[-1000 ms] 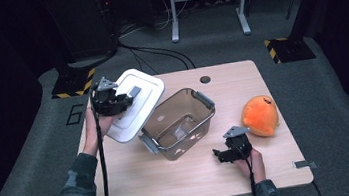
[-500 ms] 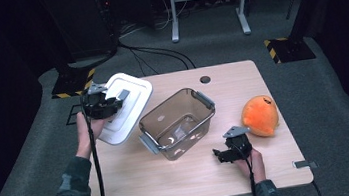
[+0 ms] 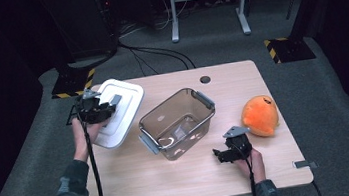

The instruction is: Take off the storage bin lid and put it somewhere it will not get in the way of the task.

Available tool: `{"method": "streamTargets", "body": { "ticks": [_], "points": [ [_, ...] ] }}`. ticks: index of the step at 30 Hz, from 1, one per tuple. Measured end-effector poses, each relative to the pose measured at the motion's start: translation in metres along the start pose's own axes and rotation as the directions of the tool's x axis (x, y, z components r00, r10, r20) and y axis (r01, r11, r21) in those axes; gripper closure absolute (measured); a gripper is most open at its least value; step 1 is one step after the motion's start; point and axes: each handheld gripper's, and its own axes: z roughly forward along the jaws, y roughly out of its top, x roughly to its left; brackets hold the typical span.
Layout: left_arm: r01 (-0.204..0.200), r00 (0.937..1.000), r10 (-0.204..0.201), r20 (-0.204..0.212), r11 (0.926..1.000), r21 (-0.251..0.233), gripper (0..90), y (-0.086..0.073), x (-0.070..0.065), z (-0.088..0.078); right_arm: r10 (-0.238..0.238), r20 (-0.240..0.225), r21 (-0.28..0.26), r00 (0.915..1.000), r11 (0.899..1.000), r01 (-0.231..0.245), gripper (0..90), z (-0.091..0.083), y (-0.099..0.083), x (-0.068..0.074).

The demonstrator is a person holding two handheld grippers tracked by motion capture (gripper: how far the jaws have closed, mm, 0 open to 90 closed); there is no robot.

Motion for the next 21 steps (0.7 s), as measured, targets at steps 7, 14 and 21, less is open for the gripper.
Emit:
{"method": "streamTargets", "body": {
  "ticks": [7, 14, 21],
  "points": [
    [0.031, 0.9994, -0.030, -0.014, 0.9994, 0.019, 66.6, -0.013, 0.007, 0.007, 0.000, 0.000, 0.000, 1.0000, 1.000, 0.000, 13.7, 0.000, 0.000, 0.000],
    [0.073, 0.9972, -0.072, -0.020, 0.9964, 0.043, 66.6, -0.026, 0.014, 0.017, -0.001, 0.000, -0.001, 1.0000, 1.000, 0.001, 13.7, 0.000, 0.000, 0.000],
    [0.094, 0.9953, -0.092, -0.030, 0.9932, 0.069, 66.5, -0.038, 0.017, 0.026, -0.001, 0.000, -0.001, 1.0000, 1.000, 0.001, 13.8, 0.000, 0.000, 0.000]
  ]
}}
